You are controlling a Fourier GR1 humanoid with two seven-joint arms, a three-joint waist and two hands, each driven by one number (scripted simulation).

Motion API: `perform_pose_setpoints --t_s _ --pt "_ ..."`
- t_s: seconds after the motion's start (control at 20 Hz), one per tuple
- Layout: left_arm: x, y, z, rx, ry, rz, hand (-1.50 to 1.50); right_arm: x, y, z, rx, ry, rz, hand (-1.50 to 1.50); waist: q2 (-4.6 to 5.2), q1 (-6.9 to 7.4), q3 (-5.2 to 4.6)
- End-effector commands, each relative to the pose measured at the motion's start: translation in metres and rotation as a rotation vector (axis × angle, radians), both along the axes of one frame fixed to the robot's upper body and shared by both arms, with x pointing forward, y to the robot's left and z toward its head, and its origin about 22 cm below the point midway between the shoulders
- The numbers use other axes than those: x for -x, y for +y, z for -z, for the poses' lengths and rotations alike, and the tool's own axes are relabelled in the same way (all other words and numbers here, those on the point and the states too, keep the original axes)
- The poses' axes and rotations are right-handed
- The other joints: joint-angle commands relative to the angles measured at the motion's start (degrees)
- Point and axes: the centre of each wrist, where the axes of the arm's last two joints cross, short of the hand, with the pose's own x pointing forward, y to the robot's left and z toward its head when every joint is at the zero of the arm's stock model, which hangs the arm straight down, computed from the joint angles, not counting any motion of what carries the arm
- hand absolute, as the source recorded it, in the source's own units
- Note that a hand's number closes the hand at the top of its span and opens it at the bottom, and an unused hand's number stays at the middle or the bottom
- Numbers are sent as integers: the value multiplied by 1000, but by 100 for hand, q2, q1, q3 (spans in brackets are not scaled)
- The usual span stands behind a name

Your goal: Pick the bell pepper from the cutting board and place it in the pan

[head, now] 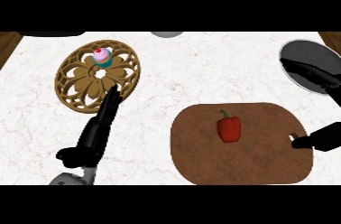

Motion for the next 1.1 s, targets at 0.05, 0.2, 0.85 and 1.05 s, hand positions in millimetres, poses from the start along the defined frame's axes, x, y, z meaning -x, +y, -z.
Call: perform_pose_setpoints --t_s 0.05,0.2,0.85,1.05 --pt "-8 1 -9 9 8 22 0 -19 26 -30 238 65 -41 -150 8 64 -4" --pt "-3 -4 -7 -6 14 0 0 -7 49 -13 413 120 -112 -150 -10 34 -3" --pt "8 2 -5 -7 -1 -8 0 -11 133 53 710 192 -176 -150 -7 -9 4" --pt "-9 -7 -2 1 9 8 0 -7 128 43 701 221 -174 -150 -7 -47 3"
